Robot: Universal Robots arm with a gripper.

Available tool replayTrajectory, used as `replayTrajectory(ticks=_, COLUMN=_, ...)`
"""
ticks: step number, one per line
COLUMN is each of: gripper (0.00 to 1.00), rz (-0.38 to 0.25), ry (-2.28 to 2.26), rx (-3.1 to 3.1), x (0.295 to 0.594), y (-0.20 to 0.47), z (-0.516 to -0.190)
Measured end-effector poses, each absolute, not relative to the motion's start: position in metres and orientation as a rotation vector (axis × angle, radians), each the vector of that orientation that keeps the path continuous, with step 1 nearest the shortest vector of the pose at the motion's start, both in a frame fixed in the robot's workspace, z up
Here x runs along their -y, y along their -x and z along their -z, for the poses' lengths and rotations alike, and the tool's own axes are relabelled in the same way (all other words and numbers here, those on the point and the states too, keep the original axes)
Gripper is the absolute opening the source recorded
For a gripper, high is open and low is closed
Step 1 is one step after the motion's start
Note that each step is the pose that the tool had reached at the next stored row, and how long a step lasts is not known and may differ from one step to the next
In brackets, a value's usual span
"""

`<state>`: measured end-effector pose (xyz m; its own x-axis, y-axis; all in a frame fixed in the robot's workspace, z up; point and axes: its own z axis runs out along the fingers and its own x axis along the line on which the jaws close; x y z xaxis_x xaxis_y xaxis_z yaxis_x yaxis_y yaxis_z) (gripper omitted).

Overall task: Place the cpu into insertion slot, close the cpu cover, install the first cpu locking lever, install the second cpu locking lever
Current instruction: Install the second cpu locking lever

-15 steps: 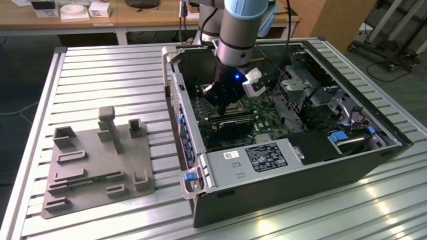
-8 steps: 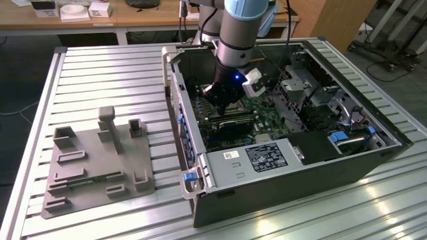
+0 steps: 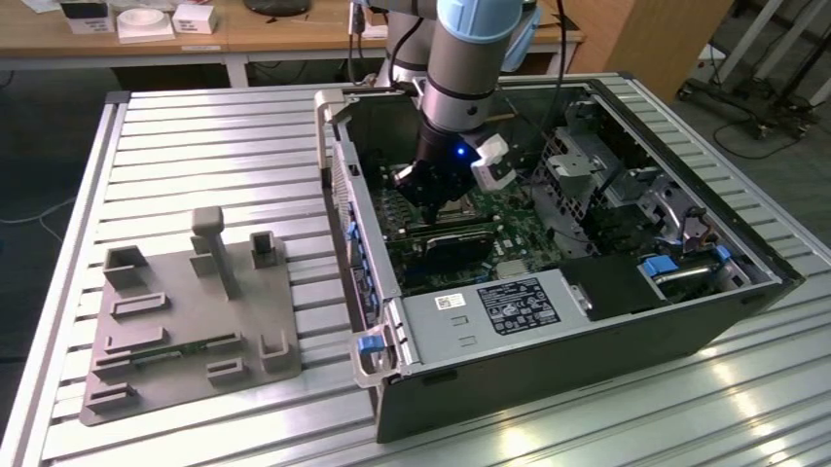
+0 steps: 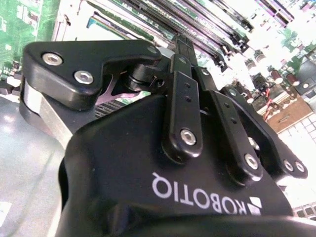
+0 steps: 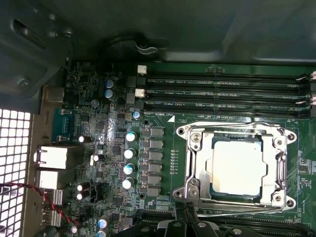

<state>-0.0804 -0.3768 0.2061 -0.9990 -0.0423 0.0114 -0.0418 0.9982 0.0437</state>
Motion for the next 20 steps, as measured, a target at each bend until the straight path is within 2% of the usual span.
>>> replayTrajectory(ticks=20, gripper=0.1, rz=0.094, ry=-0.066, rx=3.127, x=0.3768, y=0.0804, z=-0.2035)
